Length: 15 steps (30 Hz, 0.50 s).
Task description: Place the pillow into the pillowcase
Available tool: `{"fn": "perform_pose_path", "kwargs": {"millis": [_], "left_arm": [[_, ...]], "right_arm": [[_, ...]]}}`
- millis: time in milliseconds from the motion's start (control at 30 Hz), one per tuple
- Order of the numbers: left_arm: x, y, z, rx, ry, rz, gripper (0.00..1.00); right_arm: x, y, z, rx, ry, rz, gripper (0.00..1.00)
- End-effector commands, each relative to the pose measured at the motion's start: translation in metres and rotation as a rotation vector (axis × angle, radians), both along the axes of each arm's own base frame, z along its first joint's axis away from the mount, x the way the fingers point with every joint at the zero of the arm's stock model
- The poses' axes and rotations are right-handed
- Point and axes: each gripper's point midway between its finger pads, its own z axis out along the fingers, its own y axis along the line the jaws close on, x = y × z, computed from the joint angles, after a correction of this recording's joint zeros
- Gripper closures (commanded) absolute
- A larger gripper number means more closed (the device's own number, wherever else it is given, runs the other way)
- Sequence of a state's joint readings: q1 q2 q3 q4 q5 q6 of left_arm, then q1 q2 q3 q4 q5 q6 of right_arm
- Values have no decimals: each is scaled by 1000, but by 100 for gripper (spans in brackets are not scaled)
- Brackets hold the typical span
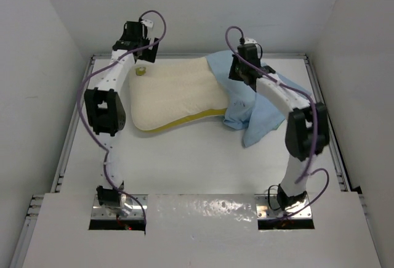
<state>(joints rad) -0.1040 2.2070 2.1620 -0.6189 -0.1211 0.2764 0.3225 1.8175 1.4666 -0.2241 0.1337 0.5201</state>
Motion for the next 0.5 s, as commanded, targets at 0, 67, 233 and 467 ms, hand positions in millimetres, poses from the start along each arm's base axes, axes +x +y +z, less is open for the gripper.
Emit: {"fn": "perform_pose_path", "kwargs": {"millis": [0, 67, 233, 467], "left_arm": [[29, 16, -24, 84, -15, 82, 1], [32, 16, -63, 129, 54, 39, 1], [-3, 0, -129, 108, 207, -112, 12], [-167, -85, -175, -81, 470, -574, 22]], "right_arm": [[22, -11, -42, -35, 102, -140, 100], [31, 7, -74, 6, 169, -107, 100], [33, 51, -118, 42, 264, 2, 100], [14, 126, -135, 39, 249, 268, 100]]}}
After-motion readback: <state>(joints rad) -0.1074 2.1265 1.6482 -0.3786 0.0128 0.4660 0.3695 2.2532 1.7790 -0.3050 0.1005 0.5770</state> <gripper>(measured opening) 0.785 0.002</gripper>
